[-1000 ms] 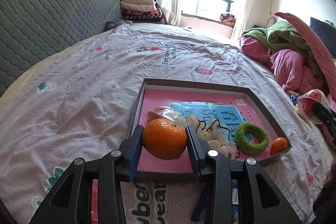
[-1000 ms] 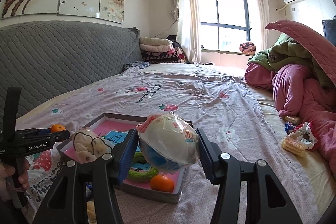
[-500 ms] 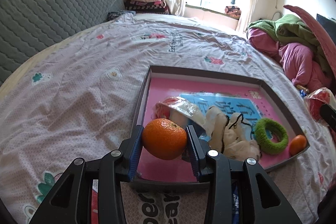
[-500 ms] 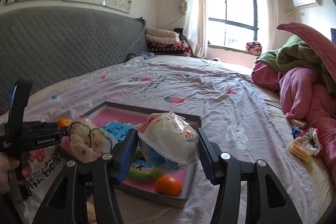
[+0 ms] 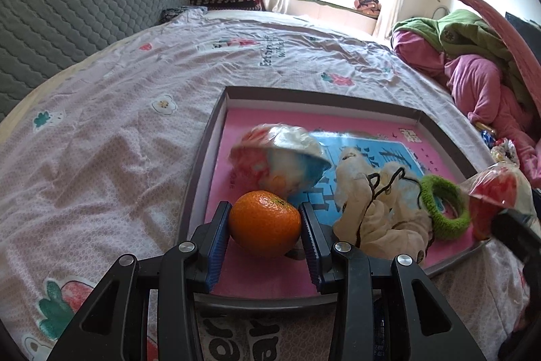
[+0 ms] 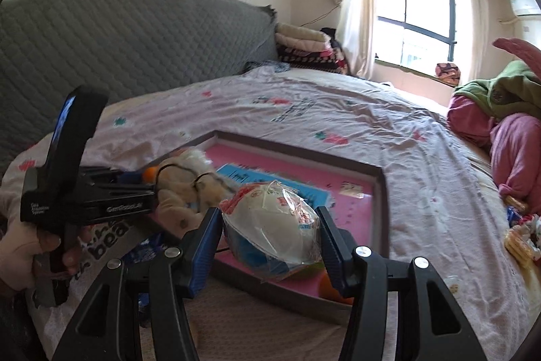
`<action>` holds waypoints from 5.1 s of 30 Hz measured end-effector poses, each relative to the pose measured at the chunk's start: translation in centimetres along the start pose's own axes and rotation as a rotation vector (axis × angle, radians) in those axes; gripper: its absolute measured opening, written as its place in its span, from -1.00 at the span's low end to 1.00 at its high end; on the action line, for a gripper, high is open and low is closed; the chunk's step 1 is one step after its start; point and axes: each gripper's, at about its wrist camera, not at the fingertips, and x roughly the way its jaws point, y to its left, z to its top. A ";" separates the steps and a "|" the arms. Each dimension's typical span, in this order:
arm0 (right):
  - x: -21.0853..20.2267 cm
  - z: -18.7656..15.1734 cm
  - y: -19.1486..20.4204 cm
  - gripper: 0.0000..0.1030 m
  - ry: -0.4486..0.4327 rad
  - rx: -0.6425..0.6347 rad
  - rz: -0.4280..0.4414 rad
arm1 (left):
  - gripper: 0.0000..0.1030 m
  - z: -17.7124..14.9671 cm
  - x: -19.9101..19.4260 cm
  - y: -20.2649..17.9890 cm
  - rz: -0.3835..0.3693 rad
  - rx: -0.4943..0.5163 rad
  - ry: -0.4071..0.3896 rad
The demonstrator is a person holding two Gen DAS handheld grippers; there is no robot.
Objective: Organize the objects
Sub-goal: 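Lower the orange into the tray with the left tool while the right tool lowers the wrapped ball, then open both tools and withdraw them from the tray toward the blue snack packet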
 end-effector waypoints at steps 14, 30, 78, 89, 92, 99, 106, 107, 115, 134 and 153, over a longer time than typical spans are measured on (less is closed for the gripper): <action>3.0 0.2 1.8 0.08 0.043 -0.049 0.046 | -0.20 -0.2 0.4 -0.9 0.036 0.046 0.001; 4.8 0.0 2.2 0.08 0.101 -0.057 0.039 | -0.20 -0.2 0.5 -1.1 0.051 0.064 0.005; 4.2 0.2 1.9 0.12 0.144 0.002 0.062 | -0.19 -0.6 0.2 -1.2 0.048 0.065 0.013; 3.6 0.6 1.3 0.18 0.132 0.027 0.057 | -0.19 -0.5 0.0 -1.4 0.064 0.087 0.014; 3.2 0.8 1.2 0.18 0.123 0.033 0.054 | -0.19 -0.5 -0.1 -1.9 0.076 0.114 0.010; 2.5 1.2 0.5 0.18 0.108 0.072 0.059 | -0.17 -0.1 0.1 -2.4 0.089 0.128 0.020; 2.1 1.4 0.1 0.18 0.096 0.092 0.064 | -0.06 -0.2 0.4 -1.5 0.041 0.069 0.063; 2.0 1.5 0.0 0.18 0.095 0.092 0.065 | -0.06 -0.2 0.3 -1.4 0.037 0.063 0.067; 1.7 1.6 0.1 0.18 0.088 0.087 0.069 | 0.04 -0.2 0.0 -1.5 0.024 0.053 0.087; 1.3 1.7 0.3 0.19 0.082 0.084 0.071 | 0.23 0.7 -3.3 -1.6 0.069 0.056 0.043; -0.5 2.3 -0.1 0.22 0.028 0.100 0.071 | 0.33 2.1 -8.3 -2.6 0.035 0.065 -0.049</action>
